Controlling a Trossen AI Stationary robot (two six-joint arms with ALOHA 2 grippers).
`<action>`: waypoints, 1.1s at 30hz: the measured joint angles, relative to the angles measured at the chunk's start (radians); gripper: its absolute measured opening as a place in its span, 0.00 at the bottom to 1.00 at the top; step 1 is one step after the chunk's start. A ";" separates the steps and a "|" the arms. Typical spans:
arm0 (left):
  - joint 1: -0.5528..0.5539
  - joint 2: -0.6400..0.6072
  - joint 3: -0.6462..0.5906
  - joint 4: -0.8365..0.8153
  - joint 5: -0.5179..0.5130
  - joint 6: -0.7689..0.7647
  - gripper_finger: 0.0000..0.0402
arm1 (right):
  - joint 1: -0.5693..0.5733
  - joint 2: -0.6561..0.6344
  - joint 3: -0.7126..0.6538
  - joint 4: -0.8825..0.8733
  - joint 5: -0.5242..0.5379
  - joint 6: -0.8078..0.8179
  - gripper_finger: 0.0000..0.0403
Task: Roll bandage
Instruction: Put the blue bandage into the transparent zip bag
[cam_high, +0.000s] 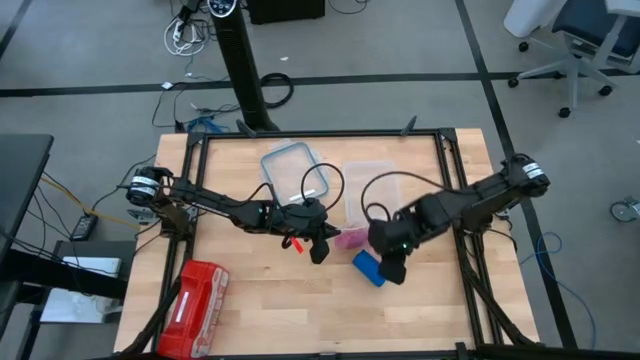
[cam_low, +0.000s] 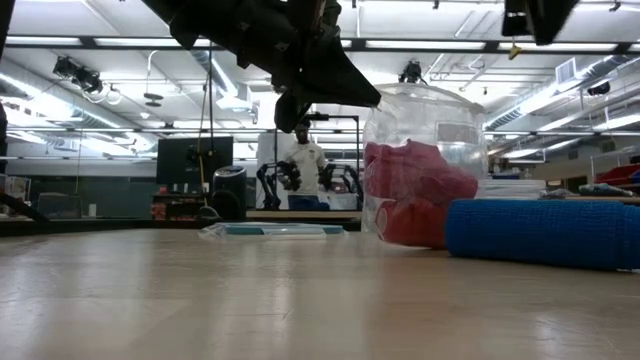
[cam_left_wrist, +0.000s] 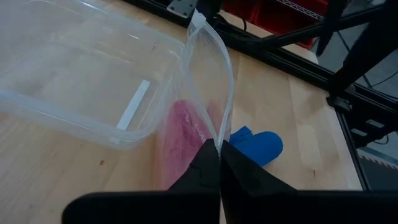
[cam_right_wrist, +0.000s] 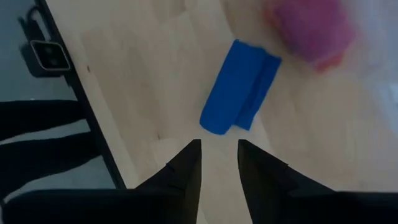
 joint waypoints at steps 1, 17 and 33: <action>0.000 0.000 0.000 -0.001 0.000 0.001 0.00 | 0.014 0.000 -0.018 0.021 0.009 0.018 0.27; 0.000 0.000 0.000 -0.003 -0.008 -0.007 0.00 | 0.075 0.000 -0.447 0.675 -0.005 0.211 0.57; 0.000 0.000 0.000 -0.024 -0.008 -0.004 0.00 | 0.054 0.003 -0.492 0.630 0.147 0.231 0.59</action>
